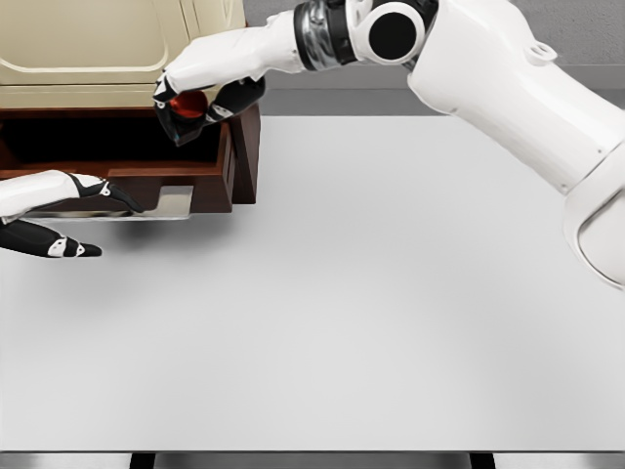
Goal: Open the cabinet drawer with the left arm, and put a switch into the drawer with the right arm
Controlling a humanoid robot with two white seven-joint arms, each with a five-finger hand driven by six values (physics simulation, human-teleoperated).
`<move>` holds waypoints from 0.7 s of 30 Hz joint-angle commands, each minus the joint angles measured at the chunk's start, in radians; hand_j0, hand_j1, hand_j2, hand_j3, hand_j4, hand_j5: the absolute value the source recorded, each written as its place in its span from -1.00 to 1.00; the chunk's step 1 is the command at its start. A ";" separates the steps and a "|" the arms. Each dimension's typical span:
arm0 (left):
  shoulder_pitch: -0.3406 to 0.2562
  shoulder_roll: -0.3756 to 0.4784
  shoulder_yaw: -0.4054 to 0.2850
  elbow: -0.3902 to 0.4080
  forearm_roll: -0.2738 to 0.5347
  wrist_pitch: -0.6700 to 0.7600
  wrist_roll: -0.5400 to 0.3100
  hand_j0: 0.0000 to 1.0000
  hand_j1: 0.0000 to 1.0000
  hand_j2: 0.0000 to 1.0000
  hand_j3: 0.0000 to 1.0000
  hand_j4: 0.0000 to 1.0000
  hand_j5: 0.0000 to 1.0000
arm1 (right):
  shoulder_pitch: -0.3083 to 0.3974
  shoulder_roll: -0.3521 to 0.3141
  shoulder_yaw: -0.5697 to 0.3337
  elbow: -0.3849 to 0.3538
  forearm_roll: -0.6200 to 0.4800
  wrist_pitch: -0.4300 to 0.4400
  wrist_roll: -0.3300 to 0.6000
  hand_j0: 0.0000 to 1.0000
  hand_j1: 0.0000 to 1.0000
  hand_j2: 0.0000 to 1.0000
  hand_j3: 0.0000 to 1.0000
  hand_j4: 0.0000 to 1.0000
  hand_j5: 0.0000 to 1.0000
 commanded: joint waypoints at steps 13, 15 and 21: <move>-0.002 0.020 0.006 -0.004 0.013 0.002 0.005 0.62 0.62 0.62 0.62 0.62 0.62 | -0.002 0.035 -0.011 0.030 -0.005 0.003 0.020 0.14 0.14 0.14 0.14 0.14 0.14; -0.002 0.021 0.017 -0.005 0.019 -0.012 0.004 0.59 0.59 0.59 0.59 0.59 0.59 | -0.002 0.048 -0.013 0.050 0.009 0.003 0.021 0.14 0.14 0.14 0.14 0.14 0.14; -0.002 0.035 0.019 -0.010 0.023 -0.029 0.002 0.52 0.52 0.52 0.52 0.52 0.52 | 0.011 0.064 -0.105 0.051 0.118 0.003 0.021 0.14 0.14 0.14 0.14 0.14 0.14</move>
